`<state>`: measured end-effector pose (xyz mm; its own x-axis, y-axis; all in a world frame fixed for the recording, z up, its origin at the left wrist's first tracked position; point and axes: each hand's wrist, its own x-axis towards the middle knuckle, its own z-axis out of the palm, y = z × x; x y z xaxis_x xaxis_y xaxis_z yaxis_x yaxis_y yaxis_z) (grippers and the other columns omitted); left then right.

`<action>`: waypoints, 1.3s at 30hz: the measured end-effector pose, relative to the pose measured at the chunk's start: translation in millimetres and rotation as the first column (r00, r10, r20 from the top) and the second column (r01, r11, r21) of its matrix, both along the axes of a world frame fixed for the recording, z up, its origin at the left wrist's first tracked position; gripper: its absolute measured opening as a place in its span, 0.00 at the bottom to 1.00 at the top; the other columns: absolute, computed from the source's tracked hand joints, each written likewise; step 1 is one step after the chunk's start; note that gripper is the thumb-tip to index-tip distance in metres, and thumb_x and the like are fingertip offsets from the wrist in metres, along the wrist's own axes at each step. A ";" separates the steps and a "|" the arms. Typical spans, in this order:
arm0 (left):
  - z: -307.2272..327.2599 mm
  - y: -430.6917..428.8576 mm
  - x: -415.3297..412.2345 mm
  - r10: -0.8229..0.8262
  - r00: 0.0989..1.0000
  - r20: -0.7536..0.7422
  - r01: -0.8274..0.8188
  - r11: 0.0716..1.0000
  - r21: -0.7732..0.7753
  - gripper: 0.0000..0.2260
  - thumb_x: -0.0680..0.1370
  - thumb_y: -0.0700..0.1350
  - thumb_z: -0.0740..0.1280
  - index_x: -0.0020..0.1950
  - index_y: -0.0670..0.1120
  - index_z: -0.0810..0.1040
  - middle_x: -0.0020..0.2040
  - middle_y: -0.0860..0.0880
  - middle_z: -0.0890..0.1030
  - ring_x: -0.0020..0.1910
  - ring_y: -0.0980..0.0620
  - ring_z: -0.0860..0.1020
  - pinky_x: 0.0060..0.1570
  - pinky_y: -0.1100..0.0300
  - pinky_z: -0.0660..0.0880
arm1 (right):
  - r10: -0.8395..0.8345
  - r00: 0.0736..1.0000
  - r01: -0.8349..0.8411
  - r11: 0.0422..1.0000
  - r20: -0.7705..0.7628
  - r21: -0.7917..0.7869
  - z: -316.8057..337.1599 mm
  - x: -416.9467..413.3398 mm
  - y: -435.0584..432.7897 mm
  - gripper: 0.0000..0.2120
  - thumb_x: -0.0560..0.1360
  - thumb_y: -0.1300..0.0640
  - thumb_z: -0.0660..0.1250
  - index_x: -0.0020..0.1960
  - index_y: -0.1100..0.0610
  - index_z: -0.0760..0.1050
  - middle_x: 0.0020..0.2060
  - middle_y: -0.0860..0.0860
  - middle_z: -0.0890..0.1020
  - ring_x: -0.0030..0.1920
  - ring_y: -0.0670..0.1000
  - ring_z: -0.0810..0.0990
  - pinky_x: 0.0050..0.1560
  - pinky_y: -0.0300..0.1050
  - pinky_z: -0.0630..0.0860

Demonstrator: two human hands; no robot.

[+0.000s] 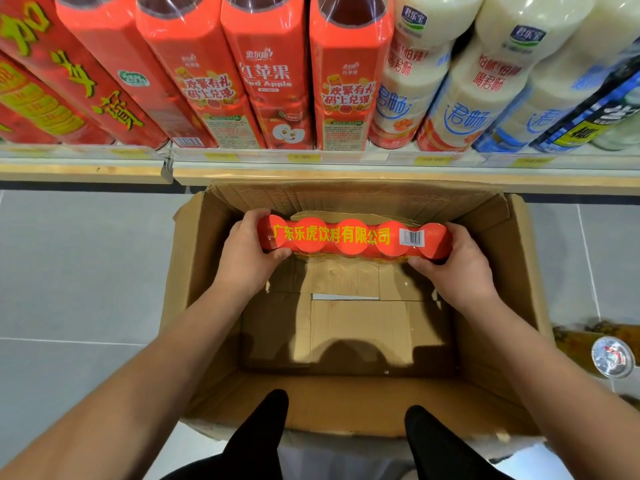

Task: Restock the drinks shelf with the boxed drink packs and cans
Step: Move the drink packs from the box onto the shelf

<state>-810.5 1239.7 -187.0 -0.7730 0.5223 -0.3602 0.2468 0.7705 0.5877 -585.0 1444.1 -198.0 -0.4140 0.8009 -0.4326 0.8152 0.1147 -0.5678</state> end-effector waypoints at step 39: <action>344.9 -14.3 12.5 0.048 0.993 -0.108 -0.017 0.963 0.268 0.31 0.72 0.43 0.78 0.72 0.48 0.72 0.64 0.49 0.77 0.59 0.51 0.76 0.58 0.55 0.74 | -0.081 0.938 0.113 0.991 -0.337 0.075 350.7 31.5 -4.6 0.29 0.68 0.50 0.82 0.66 0.48 0.77 0.51 0.41 0.84 0.51 0.42 0.82 0.53 0.37 0.74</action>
<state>-798.1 1225.4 157.9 -0.8187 0.5612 -0.1212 0.3004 0.5986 0.7426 -553.6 1439.4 152.7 -0.4396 0.8742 -0.2064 0.5918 0.1091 -0.7986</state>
